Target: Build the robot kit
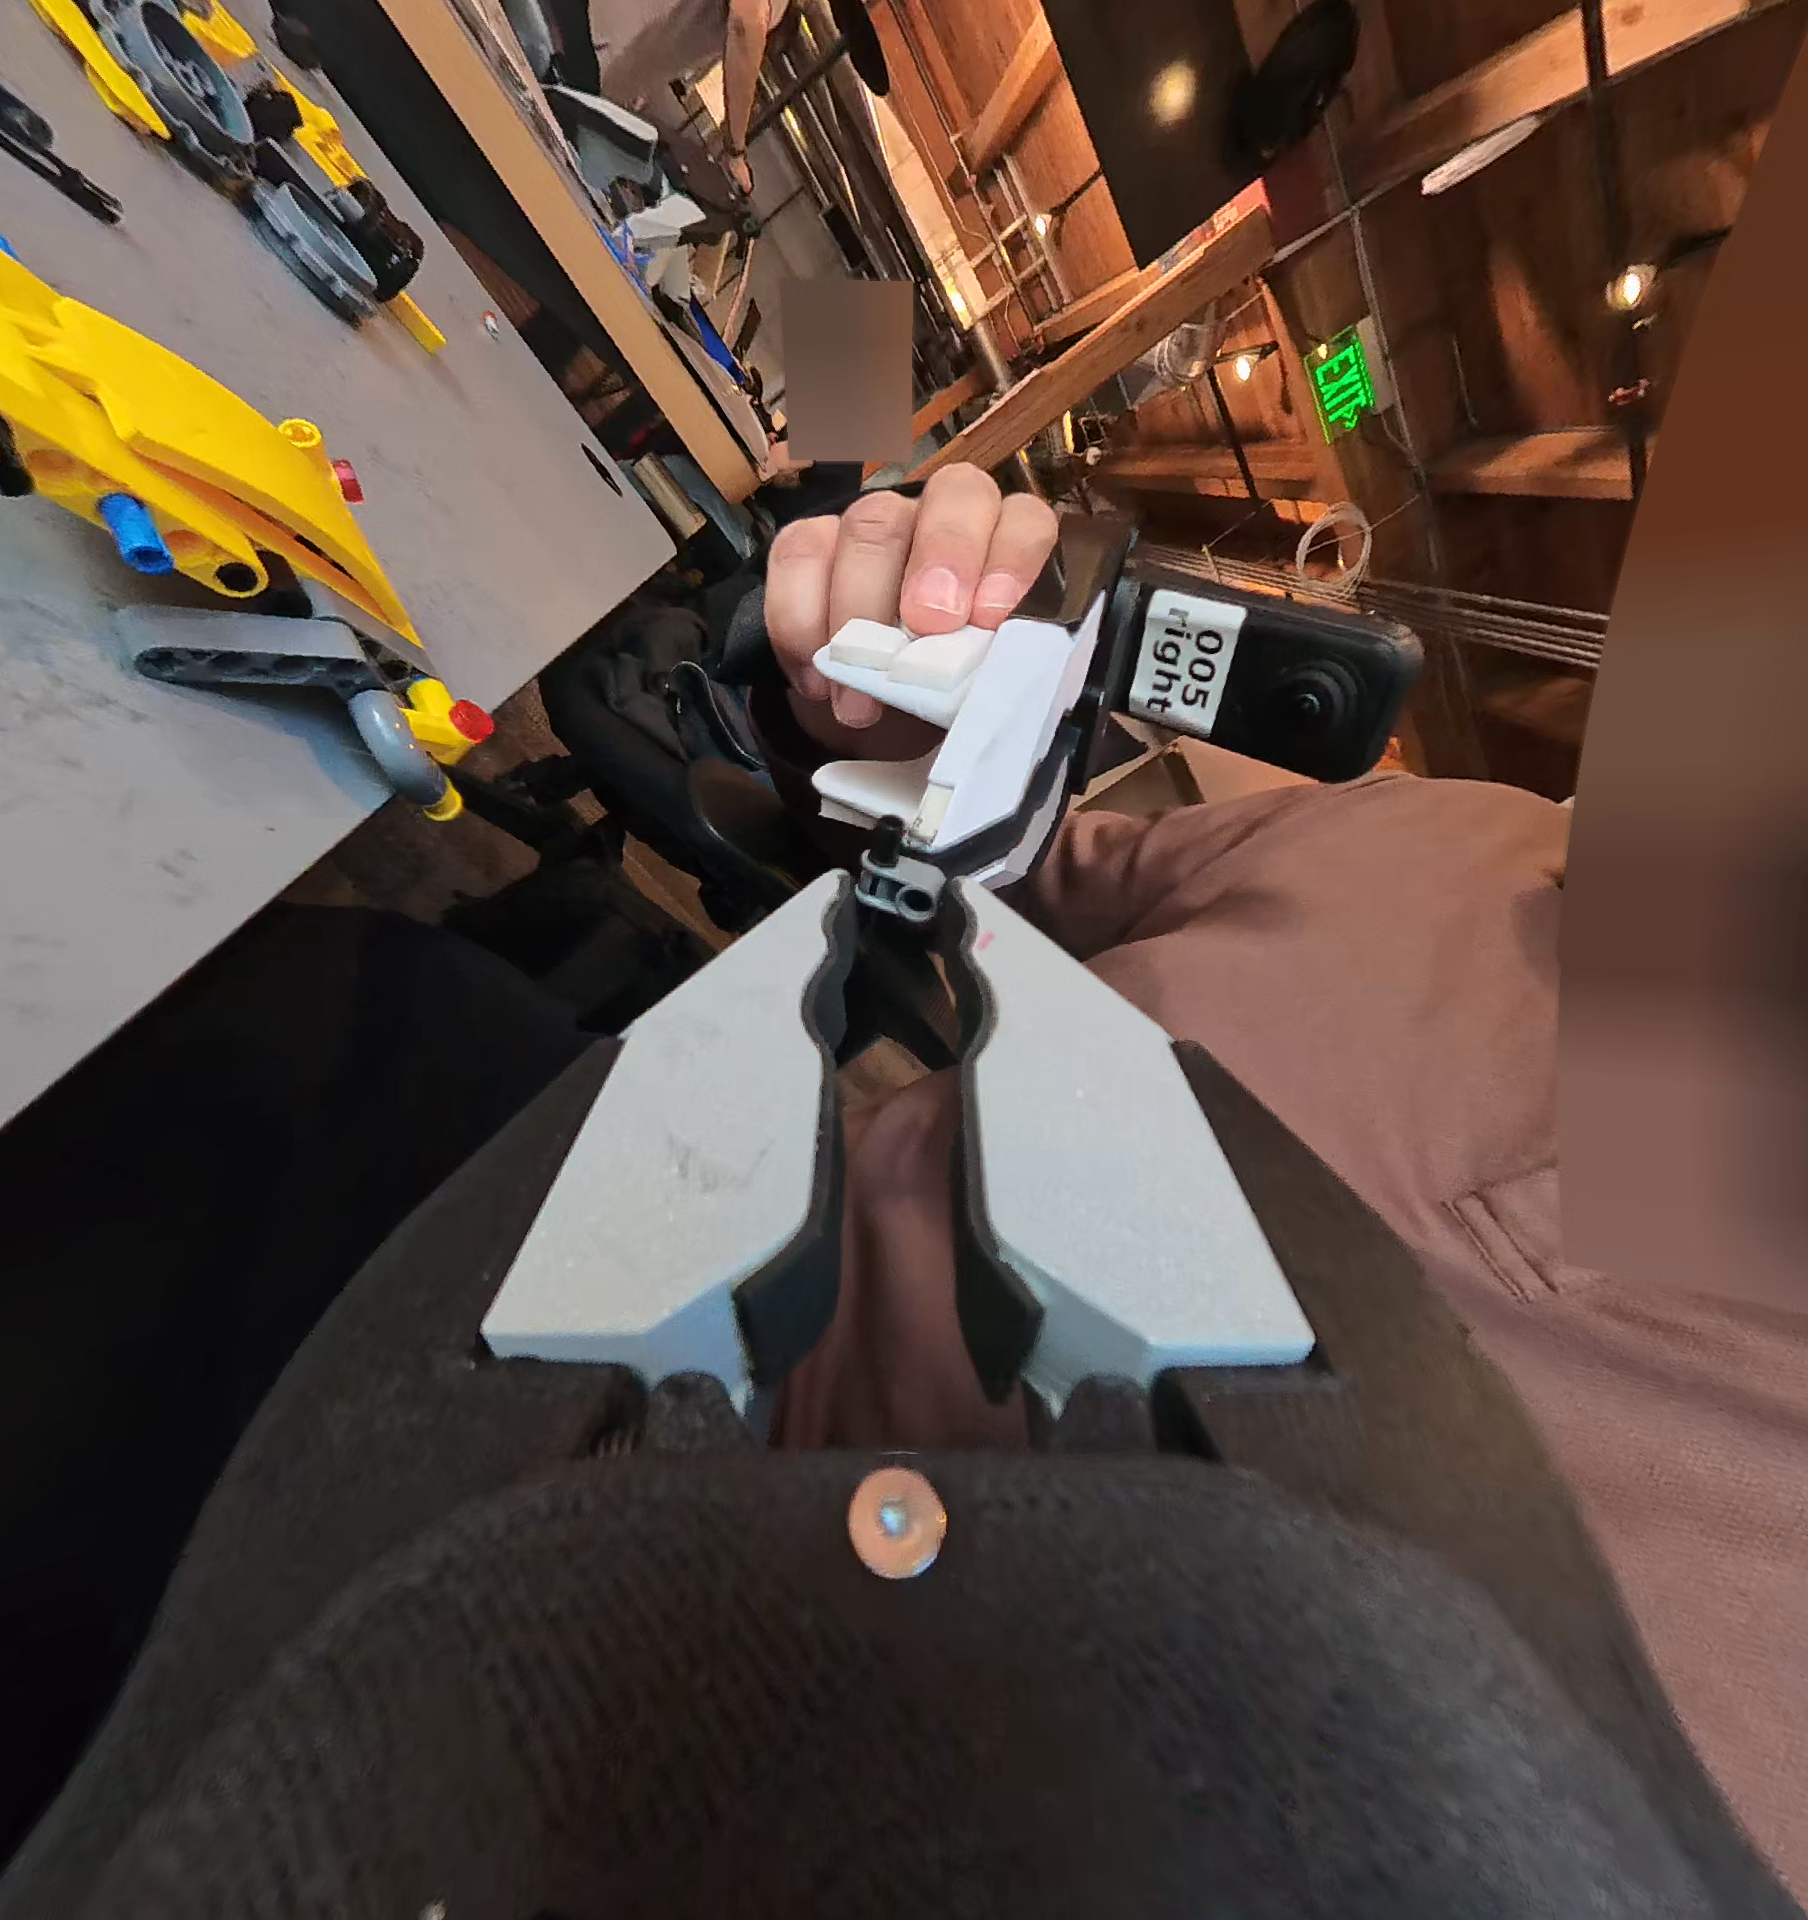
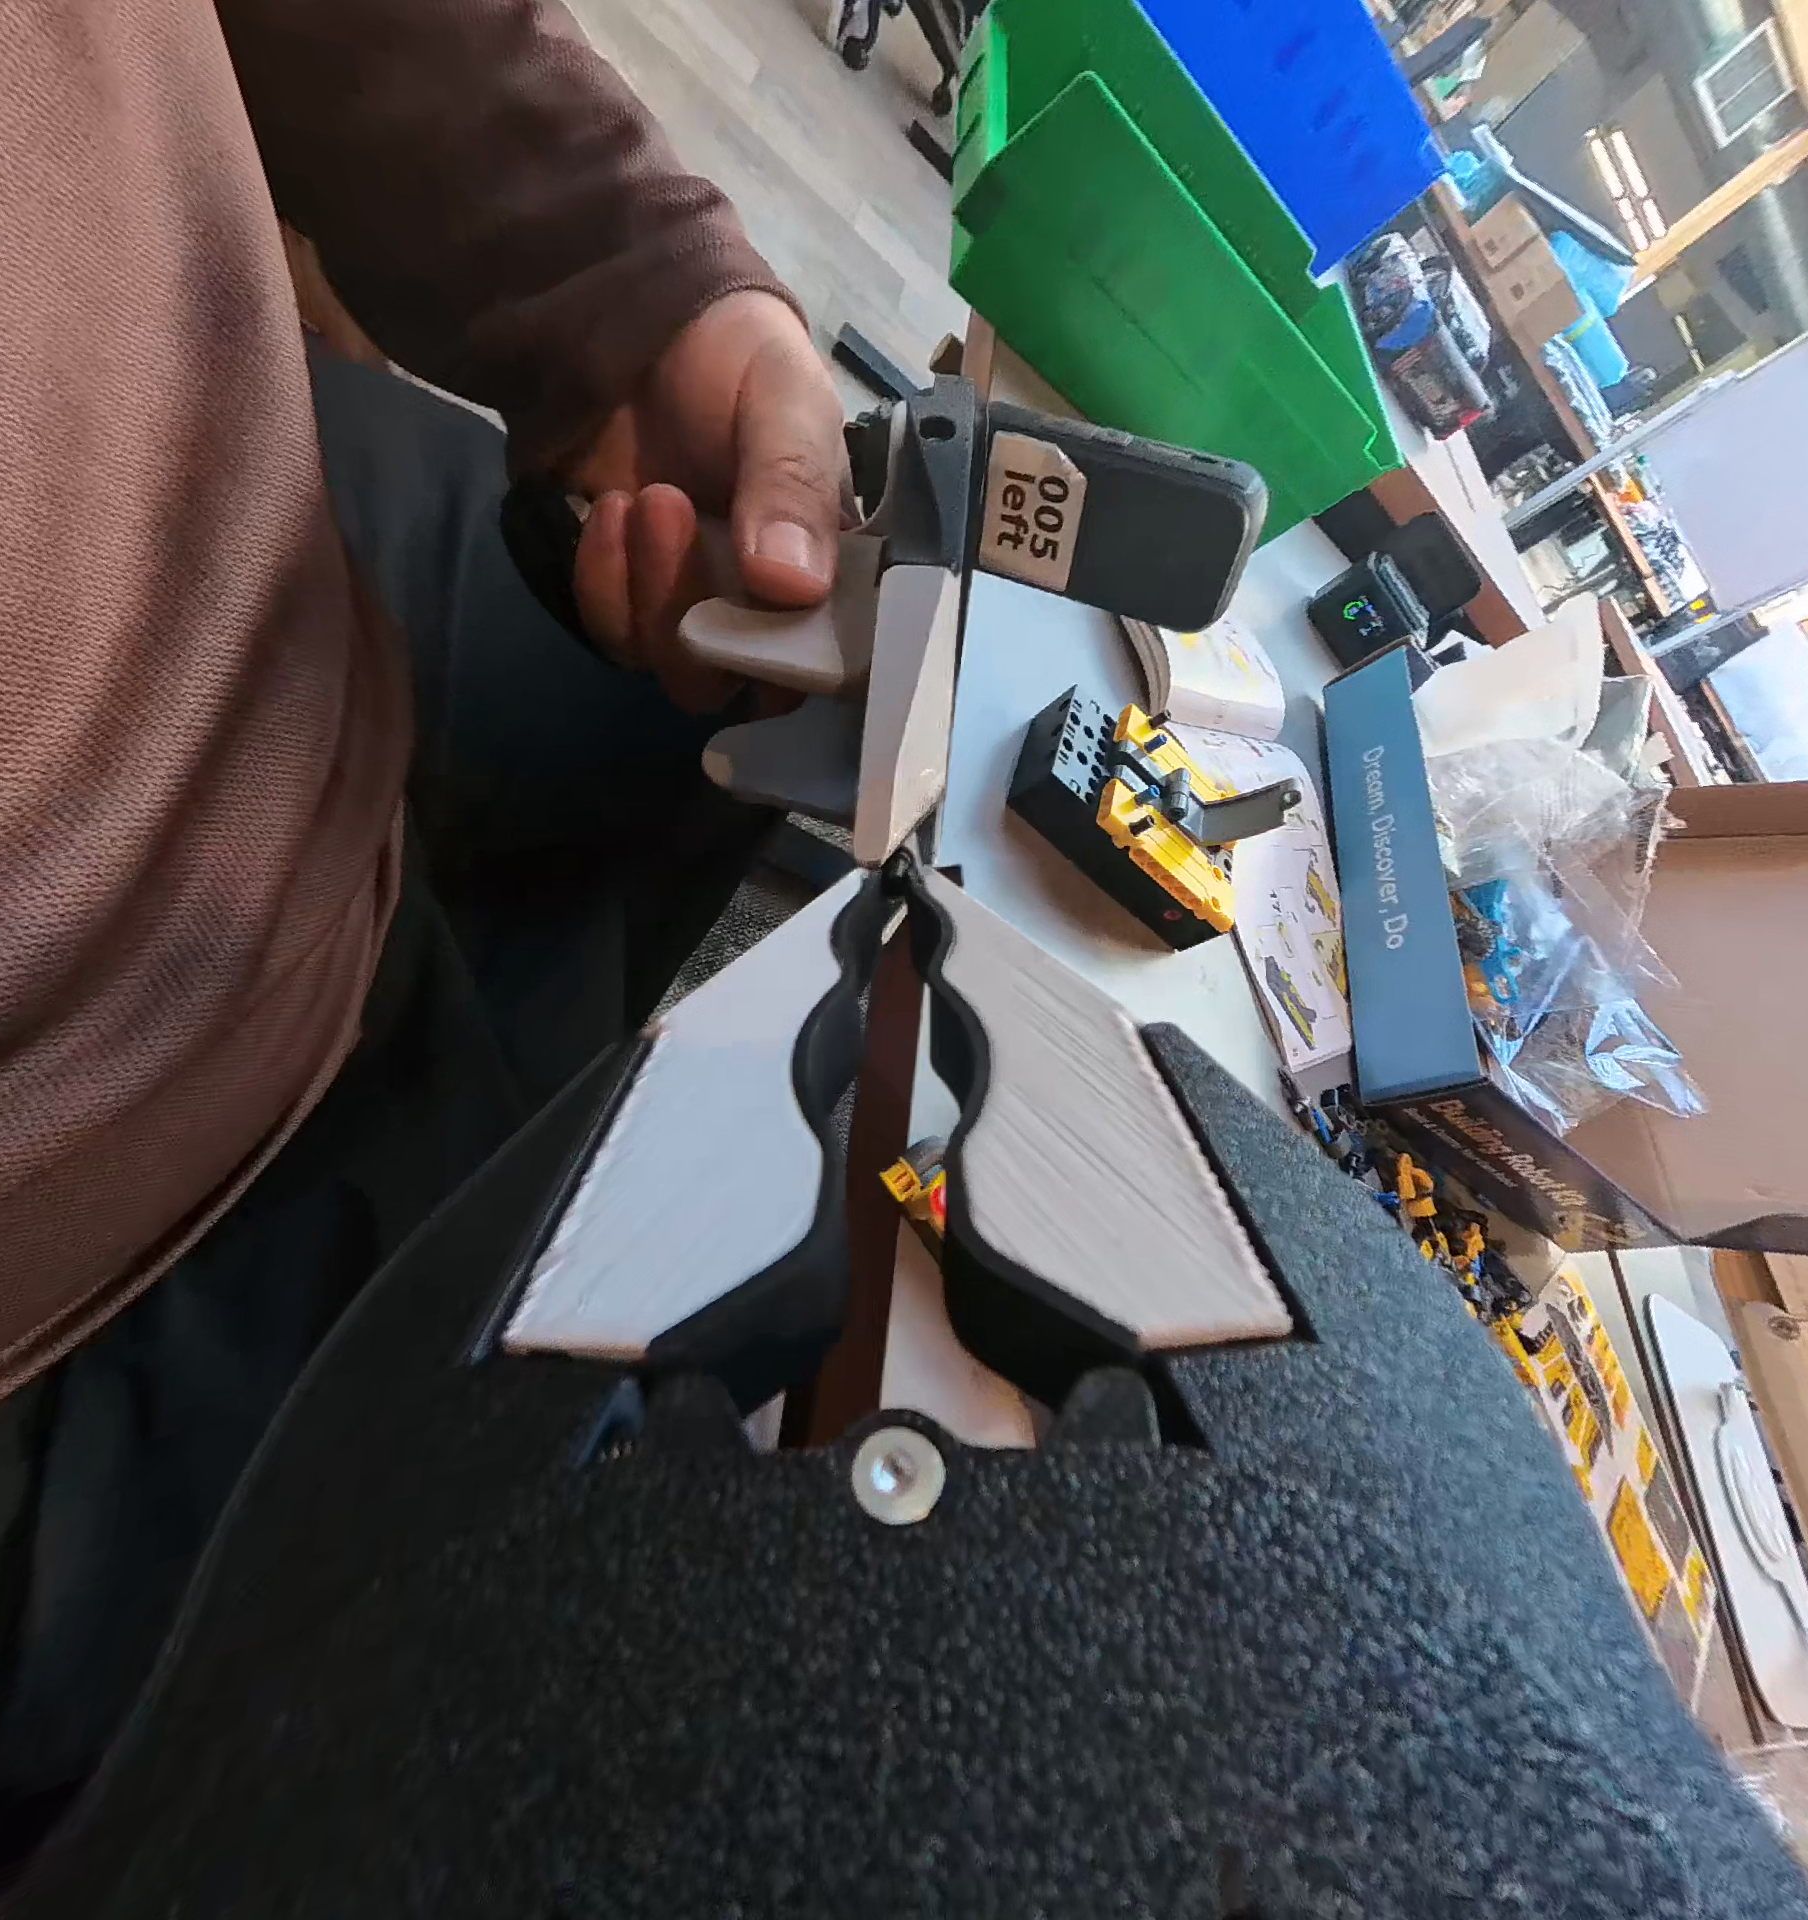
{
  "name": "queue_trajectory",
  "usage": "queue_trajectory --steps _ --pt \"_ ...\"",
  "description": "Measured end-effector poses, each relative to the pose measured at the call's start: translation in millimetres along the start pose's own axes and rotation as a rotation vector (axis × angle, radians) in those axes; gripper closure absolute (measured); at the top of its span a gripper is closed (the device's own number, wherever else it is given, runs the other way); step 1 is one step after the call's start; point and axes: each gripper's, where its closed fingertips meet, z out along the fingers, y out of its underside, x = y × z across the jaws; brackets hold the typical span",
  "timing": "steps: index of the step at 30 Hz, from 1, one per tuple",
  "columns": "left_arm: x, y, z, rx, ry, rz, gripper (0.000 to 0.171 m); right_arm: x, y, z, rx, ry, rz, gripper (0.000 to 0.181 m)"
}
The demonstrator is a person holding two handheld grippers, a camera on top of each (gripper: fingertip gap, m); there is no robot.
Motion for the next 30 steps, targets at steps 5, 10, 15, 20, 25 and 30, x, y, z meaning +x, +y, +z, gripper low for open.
queue_trajectory --steps 5,10,15,20,25,30 --pt "-3.0 -2.3 -0.3 0.018 -0.016 0.014 0.158 2.1 3.0 0.9 -0.008 0.017 -0.015 0.181" --pt "-2.3 -9.3 -1.1 0.042 -0.053 0.095 0.156 4.9 4.9 -1.2 0.014 0.029 0.018 0.181" --pt "-3.8 -7.1 -0.3 0.022 -0.076 0.149 0.152 4.1 7.7 -0.4 0.028 0.023 0.044 0.18" --pt "-2.2 -9.5 -10.2 0.023 -0.102 0.227 0.148 5.5 16.3 -2.0 0.026 0.021 0.084 0.18" --pt "-14.2 -6.9 -14.3 -0.082 -0.302 0.503 0.139 11.3 20.6 -3.6 0.071 0.011 0.18 0.18" --pt "-13.5 -14.5 -16.2 -0.122 -0.446 0.822 0.145 16.4 12.1 -12.7 0.193 -0.043 0.32 0.181"
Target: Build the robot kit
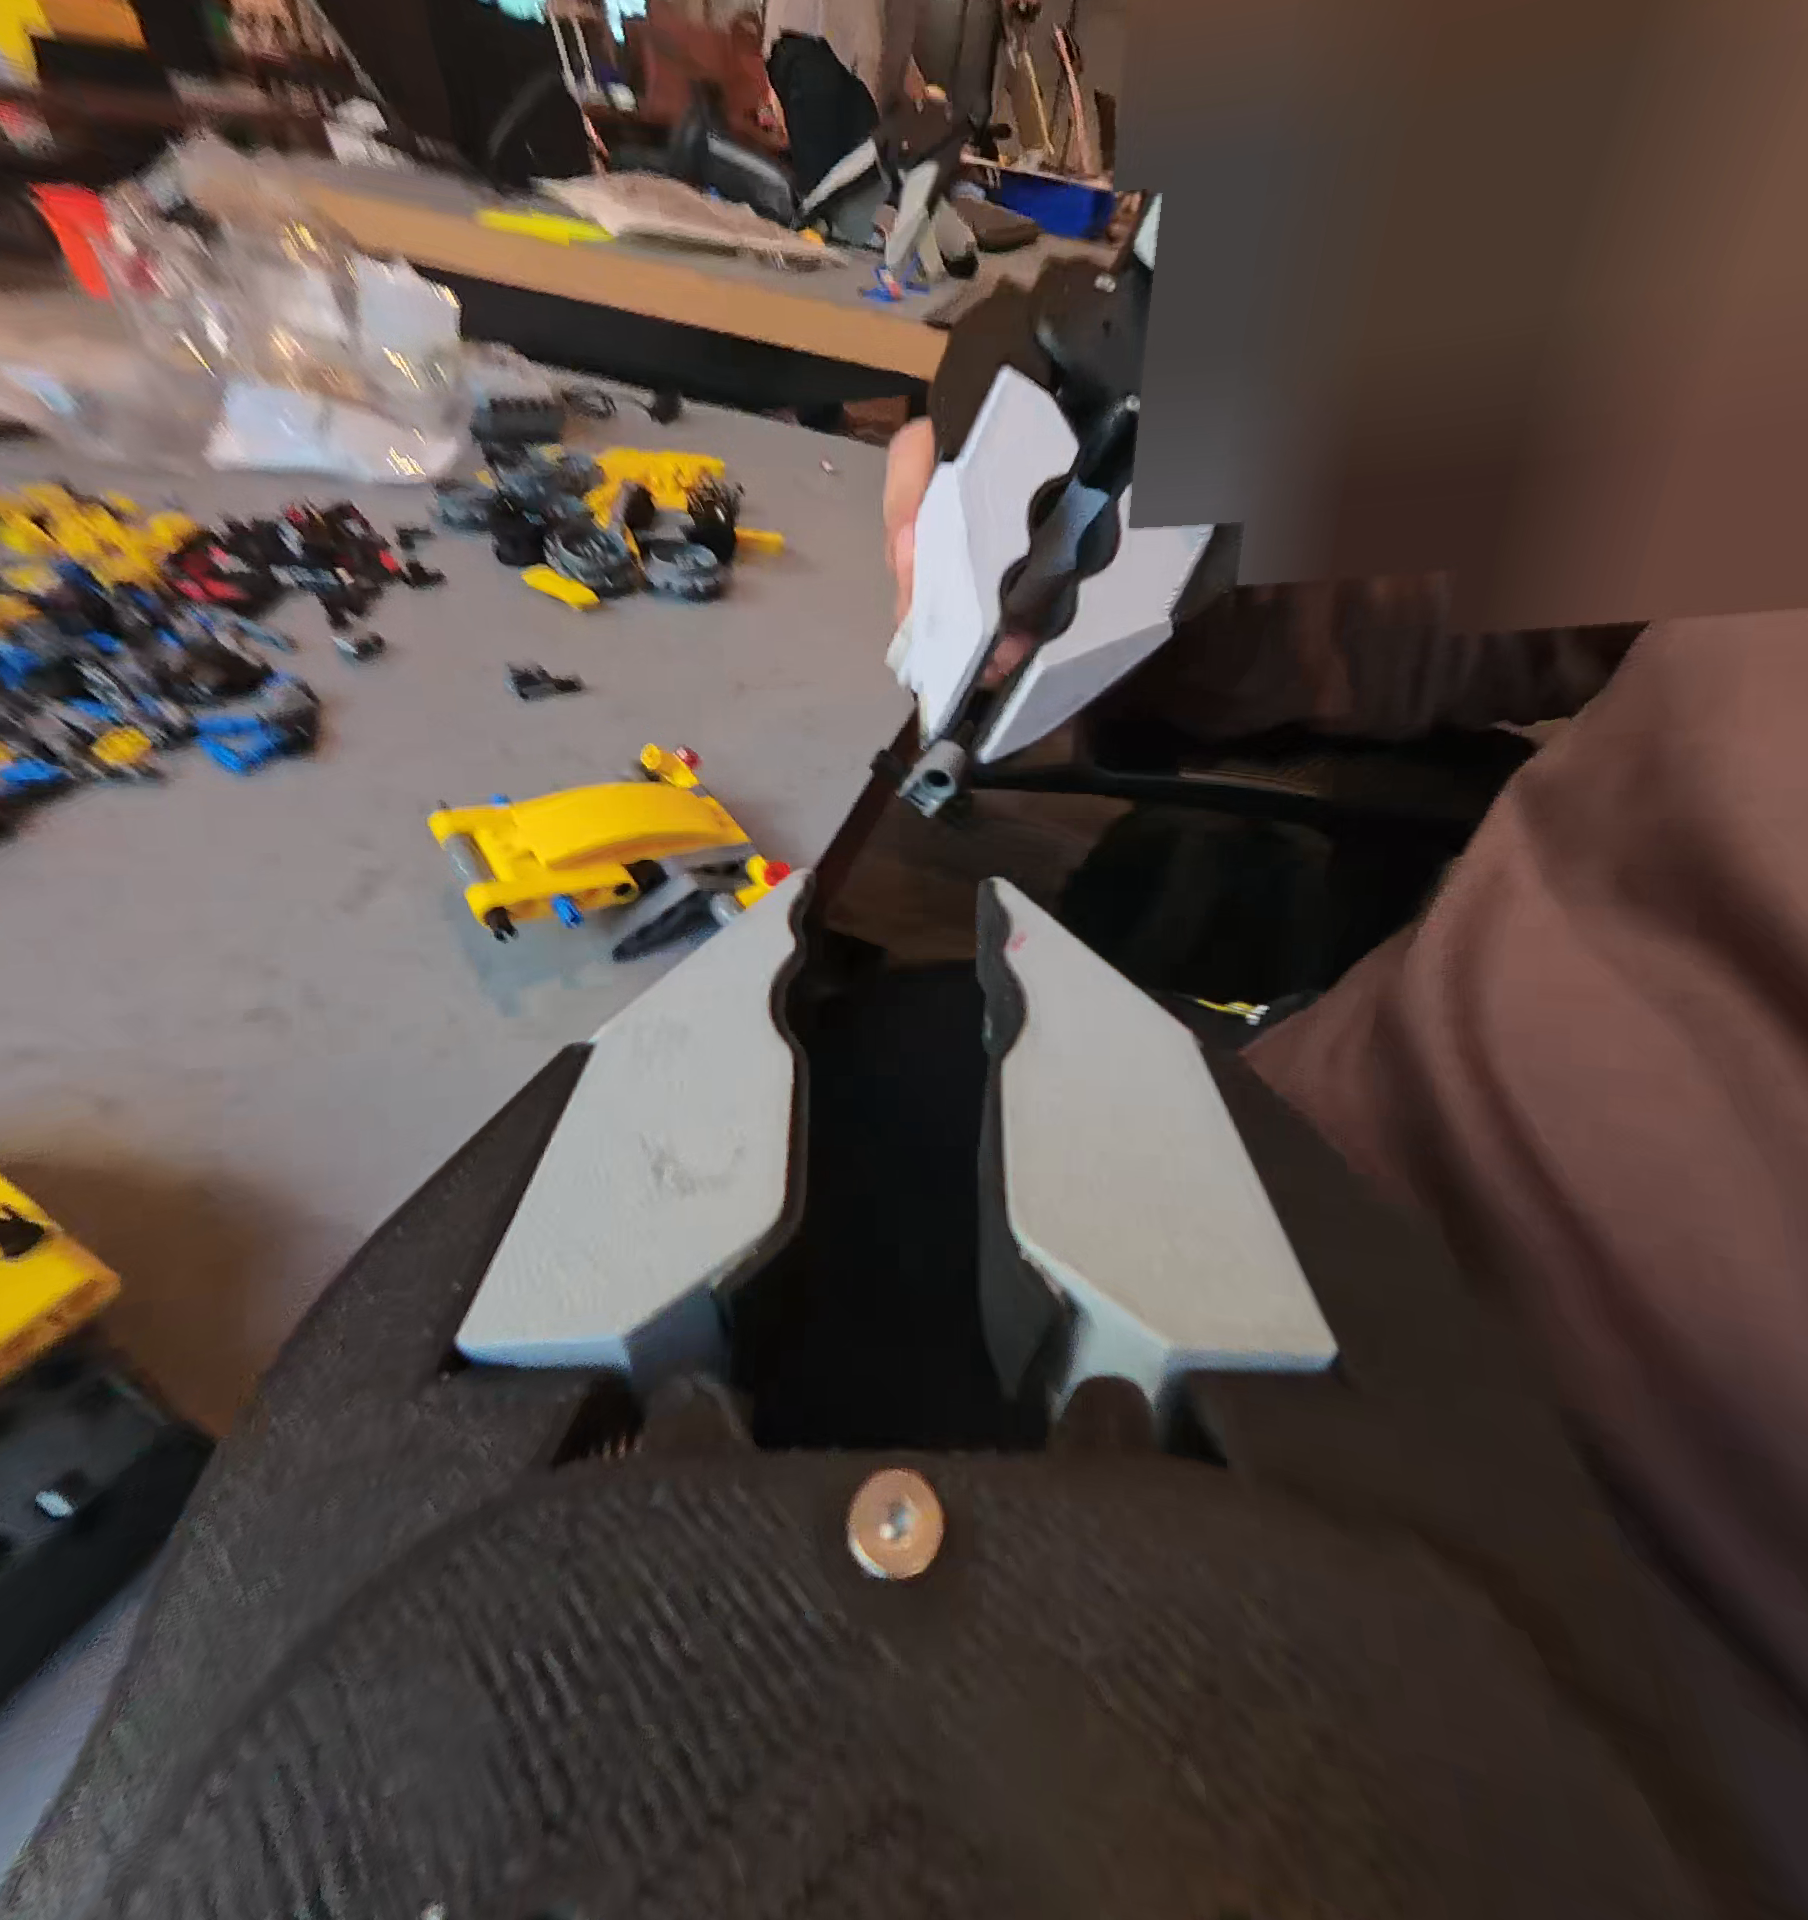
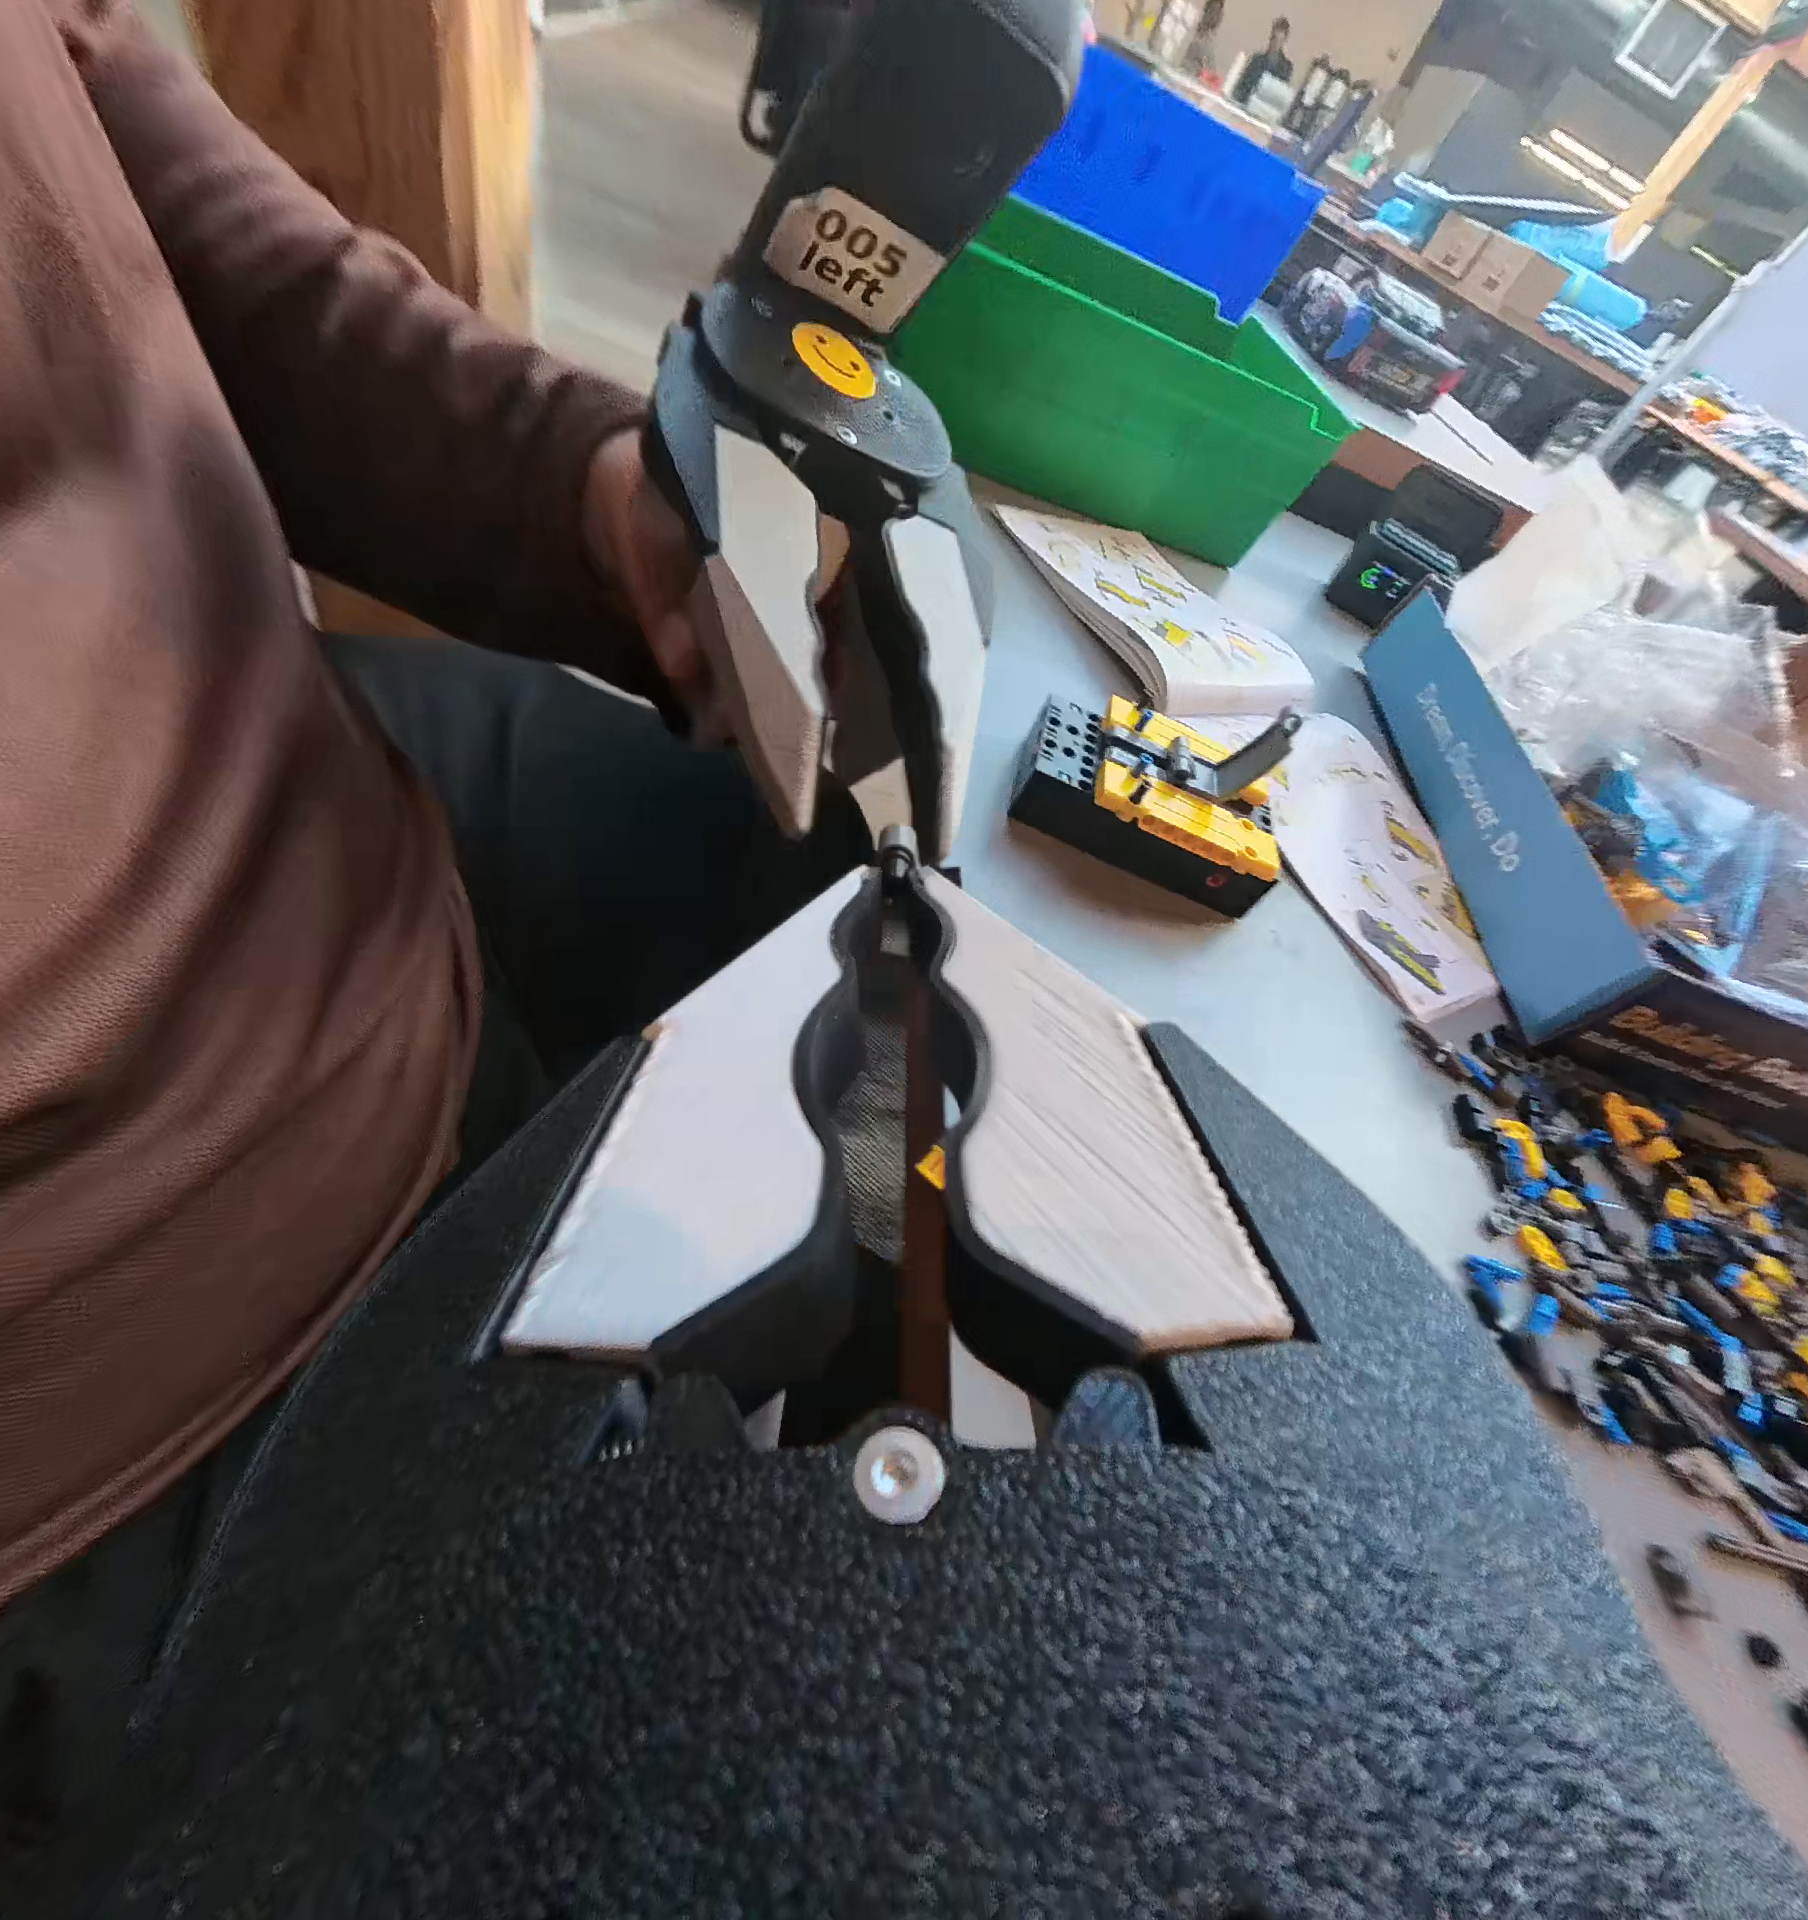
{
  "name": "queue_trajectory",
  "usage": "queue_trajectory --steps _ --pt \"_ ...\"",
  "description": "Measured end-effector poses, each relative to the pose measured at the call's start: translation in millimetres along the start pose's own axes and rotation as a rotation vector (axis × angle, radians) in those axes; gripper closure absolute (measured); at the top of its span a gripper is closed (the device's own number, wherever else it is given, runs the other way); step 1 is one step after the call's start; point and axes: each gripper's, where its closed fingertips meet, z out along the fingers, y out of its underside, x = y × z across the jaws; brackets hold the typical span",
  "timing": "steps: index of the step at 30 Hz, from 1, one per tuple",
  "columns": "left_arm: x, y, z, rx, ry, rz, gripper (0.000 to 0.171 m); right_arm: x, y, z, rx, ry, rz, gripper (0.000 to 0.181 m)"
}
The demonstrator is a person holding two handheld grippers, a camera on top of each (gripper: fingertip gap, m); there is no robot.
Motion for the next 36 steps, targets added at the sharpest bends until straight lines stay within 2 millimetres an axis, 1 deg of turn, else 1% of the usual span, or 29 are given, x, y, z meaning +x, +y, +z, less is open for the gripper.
queue_trajectory --steps 3,6,9,12,17,22,25,26,30,33,36 --pt "3.2 -12.1 -3.7 0.03 0.001 0.103 0.148 -0.7 -4.7 -2.6 0.06 -0.037 0.073 0.181" --pt "4.9 -16.8 -2.6 0.024 0.014 0.162 0.147 0.8 -11.1 -4.1 0.111 -0.064 0.124 0.181" --pt "12.8 -23.9 -1.1 0.052 0.079 0.165 0.14 0.5 -19.2 -5.3 0.158 -0.091 0.154 0.18" --pt "15.9 -29.0 1.8 0.076 0.093 0.179 0.14 -1.1 -24.0 -5.7 0.187 -0.11 0.17 0.18" --pt "20.6 -28.9 8.5 0.08 0.106 0.189 0.143 -2.0 -25.5 -5.5 0.201 -0.124 0.182 0.18" --pt "20.9 -34.6 5.8 0.126 0.118 0.159 0.144 -3.4 -24.3 -5.1 0.201 -0.135 0.183 0.18" --pt "17.2 -39.0 0.4 0.141 0.099 0.171 0.153 -3.2 -24.2 -5.5 0.201 -0.136 0.181 0.18" --pt "17.7 -39.3 0.1 0.138 0.102 0.176 0.153 -3.0 -23.9 -5.6 0.2 -0.135 0.18 0.18" --pt "22.6 -35.8 4.6 0.099 0.14 0.191 0.153 -3.6 -24.7 -5.7 0.203 -0.14 0.173 0.18" --pt "23.8 -36.8 5.7 0.096 0.153 0.216 0.164 -5.3 -23.8 -5.3 0.198 -0.145 0.163 0.18" --pt "24.4 -35.5 6.9 0.082 0.166 0.222 0.166 -5.5 -23.5 -5.7 0.196 -0.147 0.158 0.18"
